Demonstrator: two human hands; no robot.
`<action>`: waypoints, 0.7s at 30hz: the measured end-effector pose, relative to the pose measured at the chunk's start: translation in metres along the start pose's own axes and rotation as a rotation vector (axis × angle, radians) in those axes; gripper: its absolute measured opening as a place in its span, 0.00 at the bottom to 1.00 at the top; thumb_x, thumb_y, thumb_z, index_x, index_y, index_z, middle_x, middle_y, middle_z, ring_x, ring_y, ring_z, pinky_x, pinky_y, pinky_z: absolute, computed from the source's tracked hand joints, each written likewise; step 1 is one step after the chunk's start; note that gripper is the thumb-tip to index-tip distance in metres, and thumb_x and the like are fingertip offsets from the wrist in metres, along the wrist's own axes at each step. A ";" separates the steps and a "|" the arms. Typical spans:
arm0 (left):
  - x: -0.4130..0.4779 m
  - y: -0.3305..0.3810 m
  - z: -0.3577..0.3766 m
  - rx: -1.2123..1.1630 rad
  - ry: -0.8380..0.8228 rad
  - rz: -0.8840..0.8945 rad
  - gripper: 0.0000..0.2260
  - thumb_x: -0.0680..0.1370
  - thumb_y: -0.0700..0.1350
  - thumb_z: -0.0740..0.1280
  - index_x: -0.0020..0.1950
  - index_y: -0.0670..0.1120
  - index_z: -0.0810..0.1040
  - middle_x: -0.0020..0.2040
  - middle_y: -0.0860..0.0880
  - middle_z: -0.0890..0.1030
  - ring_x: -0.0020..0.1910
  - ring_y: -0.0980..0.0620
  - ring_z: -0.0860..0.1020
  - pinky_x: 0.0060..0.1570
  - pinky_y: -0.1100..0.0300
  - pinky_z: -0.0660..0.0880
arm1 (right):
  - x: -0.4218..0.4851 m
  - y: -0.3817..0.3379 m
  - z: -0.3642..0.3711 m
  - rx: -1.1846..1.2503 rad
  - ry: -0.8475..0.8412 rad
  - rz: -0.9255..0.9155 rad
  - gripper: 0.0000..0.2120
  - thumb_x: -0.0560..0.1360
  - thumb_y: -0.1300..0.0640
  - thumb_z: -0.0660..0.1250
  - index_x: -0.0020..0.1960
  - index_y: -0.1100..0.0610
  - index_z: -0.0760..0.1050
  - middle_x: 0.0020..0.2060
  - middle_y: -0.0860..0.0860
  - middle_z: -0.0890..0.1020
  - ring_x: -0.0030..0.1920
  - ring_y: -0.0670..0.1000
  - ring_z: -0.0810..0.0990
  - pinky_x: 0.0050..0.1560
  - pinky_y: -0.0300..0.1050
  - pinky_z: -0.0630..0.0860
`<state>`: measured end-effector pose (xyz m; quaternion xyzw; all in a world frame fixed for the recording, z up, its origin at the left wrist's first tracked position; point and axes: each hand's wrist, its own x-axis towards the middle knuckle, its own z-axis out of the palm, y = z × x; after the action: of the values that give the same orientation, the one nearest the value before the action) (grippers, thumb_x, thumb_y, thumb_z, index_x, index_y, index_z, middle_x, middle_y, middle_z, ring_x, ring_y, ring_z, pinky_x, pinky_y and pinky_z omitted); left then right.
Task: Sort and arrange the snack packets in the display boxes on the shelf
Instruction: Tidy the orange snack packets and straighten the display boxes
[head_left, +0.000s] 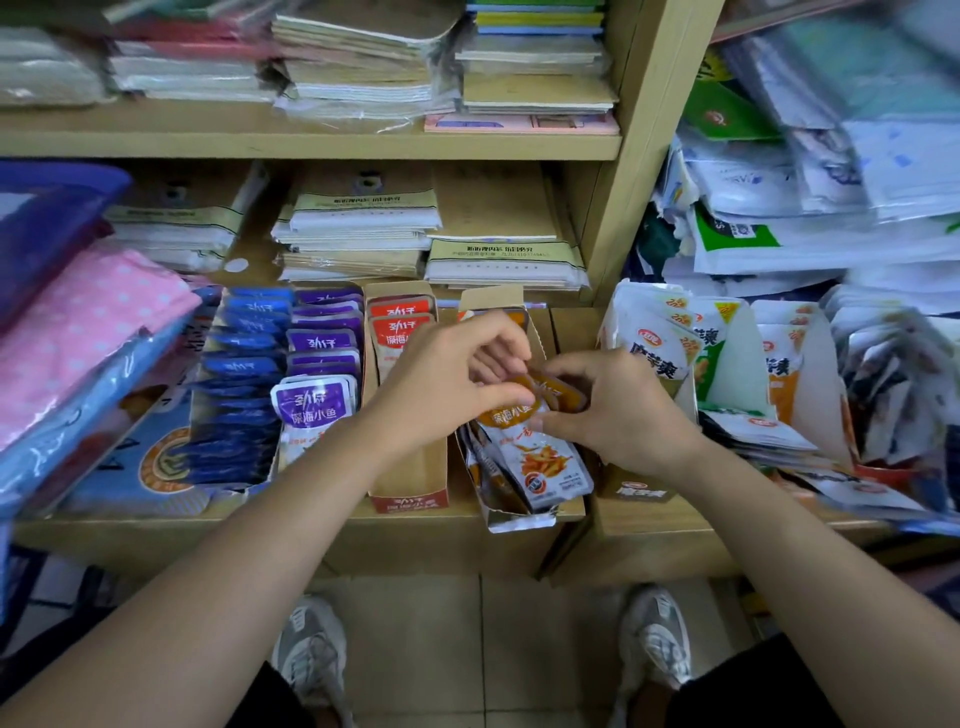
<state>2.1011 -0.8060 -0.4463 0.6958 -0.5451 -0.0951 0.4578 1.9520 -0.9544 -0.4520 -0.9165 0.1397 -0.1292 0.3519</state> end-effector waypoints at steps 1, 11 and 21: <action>-0.001 -0.002 -0.004 0.009 0.015 -0.017 0.13 0.70 0.44 0.80 0.52 0.48 0.82 0.46 0.56 0.84 0.46 0.58 0.83 0.45 0.62 0.81 | 0.000 0.001 0.000 0.015 0.004 0.018 0.15 0.69 0.51 0.80 0.53 0.51 0.84 0.39 0.46 0.85 0.41 0.46 0.83 0.41 0.44 0.80; -0.007 -0.015 -0.013 0.170 -0.065 -0.139 0.02 0.76 0.48 0.74 0.48 0.52 0.86 0.41 0.61 0.83 0.42 0.63 0.82 0.44 0.58 0.82 | -0.006 0.005 -0.001 0.140 -0.041 0.108 0.10 0.75 0.56 0.74 0.55 0.53 0.80 0.46 0.47 0.85 0.46 0.44 0.85 0.34 0.44 0.83; -0.005 -0.024 -0.022 0.258 -0.090 -0.078 0.10 0.74 0.51 0.73 0.54 0.57 0.82 0.52 0.61 0.80 0.53 0.59 0.78 0.48 0.50 0.80 | -0.009 0.000 0.012 0.044 0.140 0.139 0.13 0.70 0.54 0.79 0.52 0.53 0.80 0.43 0.45 0.84 0.45 0.43 0.83 0.45 0.45 0.83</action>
<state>2.1291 -0.7901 -0.4540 0.7646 -0.5454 -0.0730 0.3357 1.9479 -0.9440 -0.4615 -0.8854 0.2242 -0.1711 0.3695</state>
